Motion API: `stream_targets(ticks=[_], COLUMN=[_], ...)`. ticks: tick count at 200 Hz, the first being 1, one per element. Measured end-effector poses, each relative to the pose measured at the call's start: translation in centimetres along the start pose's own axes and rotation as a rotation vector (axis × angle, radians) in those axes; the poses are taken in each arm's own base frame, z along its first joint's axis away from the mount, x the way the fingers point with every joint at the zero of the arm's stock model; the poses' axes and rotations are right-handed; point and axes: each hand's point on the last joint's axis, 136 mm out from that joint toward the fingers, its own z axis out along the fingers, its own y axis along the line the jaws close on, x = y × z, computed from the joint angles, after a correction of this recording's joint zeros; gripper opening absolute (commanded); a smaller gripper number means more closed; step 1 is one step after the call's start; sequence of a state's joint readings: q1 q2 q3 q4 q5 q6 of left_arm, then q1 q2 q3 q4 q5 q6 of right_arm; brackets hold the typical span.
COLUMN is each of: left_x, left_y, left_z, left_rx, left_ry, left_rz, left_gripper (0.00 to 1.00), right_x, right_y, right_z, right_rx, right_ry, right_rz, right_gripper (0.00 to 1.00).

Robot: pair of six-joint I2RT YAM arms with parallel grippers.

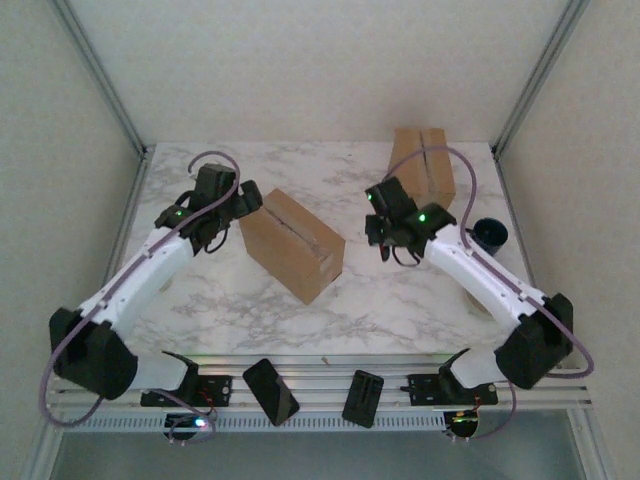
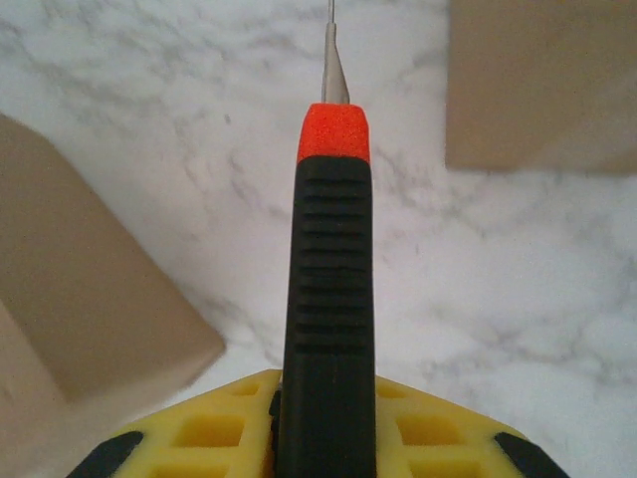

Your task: Unpack the express box

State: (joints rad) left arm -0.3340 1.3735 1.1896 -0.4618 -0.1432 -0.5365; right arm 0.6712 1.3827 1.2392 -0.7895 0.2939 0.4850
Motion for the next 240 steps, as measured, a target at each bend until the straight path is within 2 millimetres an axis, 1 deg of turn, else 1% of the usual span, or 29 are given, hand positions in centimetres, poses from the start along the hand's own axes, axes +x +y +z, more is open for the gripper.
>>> stream_targets(ticks=[16,30,40,50,79,91,120,145,188,222,240], left_x=[0.5,0.7,0.8,0.9,1.8,2.4,3.5,3.8,3.7,4.7,4.7], left_y=[-0.2,-0.4,-0.4,-0.4,-0.4,-0.5,-1.4,-2.3,-2.1,-1.6,-1.6], left_z=[1.5,2.1,2.3,2.4,3.0,3.3,3.8,3.9,4.4,4.8,4.9], left_rx=[0.004,0.011,0.016,0.023,0.045,0.065,0.137,0.191,0.213,0.209,0.21], left_ry=[0.022,0.025,0.022,0.018,0.02,0.031,0.055,0.059,0.033,0.048,0.047], left_rz=[0.014,0.016,0.014,0.012,0.009,0.008,0.004,0.009,0.01,0.012,0.009], left_gripper=[1.0,1.0,1.0,1.0,1.0,1.0,1.0,1.0,1.0,1.0,1.0], right_x=[3.4,6.2,7.3,7.6,7.2,6.7,5.2,4.1,2.7,1.4,1.2], right_y=[0.4,0.8,0.9,1.2,2.7,3.4,4.7,5.6,5.7,5.4,5.4], right_z=[0.9,2.1,2.8,3.5,5.3,5.8,6.3,6.6,7.6,8.1,8.3], right_rx=[0.017,0.028,0.036,0.041,0.035,0.027,0.012,0.003,0.022,0.029,0.029], right_ry=[0.048,0.098,0.123,0.132,0.132,0.128,0.107,0.095,0.098,0.088,0.091], right_rz=[-0.007,-0.005,0.005,0.021,0.058,0.064,0.078,0.082,0.086,0.091,0.088], right_gripper=[0.0,0.0,0.0,0.0,0.0,0.0,0.0,0.0,0.0,0.0,0.0])
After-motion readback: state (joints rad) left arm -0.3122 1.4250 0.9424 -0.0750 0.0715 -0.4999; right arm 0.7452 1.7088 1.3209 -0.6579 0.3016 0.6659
